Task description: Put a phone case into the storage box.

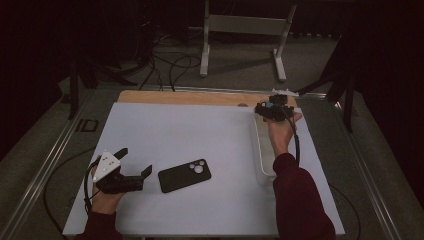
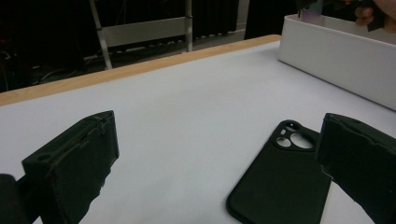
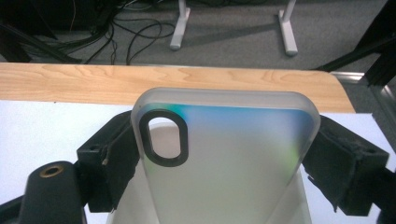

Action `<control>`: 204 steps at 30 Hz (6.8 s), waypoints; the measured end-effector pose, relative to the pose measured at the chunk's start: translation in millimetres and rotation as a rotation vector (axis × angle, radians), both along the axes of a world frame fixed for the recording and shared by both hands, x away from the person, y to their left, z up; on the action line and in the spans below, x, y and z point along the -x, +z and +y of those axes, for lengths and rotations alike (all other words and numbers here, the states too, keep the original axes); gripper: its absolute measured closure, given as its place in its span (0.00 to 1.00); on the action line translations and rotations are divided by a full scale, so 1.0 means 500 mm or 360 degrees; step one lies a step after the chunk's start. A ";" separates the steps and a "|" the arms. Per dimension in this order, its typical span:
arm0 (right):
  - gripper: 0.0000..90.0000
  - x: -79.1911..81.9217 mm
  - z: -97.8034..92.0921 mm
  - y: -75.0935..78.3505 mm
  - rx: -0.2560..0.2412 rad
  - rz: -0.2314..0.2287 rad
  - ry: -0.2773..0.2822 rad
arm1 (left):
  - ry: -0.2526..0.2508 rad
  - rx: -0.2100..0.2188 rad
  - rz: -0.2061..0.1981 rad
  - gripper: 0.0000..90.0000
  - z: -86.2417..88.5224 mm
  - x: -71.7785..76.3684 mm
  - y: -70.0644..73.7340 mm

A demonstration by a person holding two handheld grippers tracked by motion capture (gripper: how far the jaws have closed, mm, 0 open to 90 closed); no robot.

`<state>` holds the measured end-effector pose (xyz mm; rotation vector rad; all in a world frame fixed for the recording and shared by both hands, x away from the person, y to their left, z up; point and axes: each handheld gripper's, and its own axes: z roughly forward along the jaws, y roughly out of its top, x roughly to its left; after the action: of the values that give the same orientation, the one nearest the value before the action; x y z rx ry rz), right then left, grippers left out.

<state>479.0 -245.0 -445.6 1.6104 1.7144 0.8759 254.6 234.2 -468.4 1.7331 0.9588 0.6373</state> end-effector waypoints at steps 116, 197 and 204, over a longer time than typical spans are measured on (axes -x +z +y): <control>0.09 0.405 -0.002 0.024 -0.0301 -0.0489 0.0912 | -0.0251 -0.0187 0.0144 0.00 -0.087 -0.058 -0.027; 0.09 0.404 -0.017 0.009 -0.0334 -0.0382 0.0901 | -0.0515 -0.0624 0.0599 0.17 -0.180 -0.090 -0.086; 0.09 0.402 -0.009 0.009 -0.0344 -0.0343 0.0920 | -0.0491 -0.0521 0.0554 0.17 -0.169 -0.087 -0.060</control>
<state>277.8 -249.6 -441.3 1.0907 2.0084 1.4946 298.2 149.9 -498.6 2.2814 0.8232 0.3058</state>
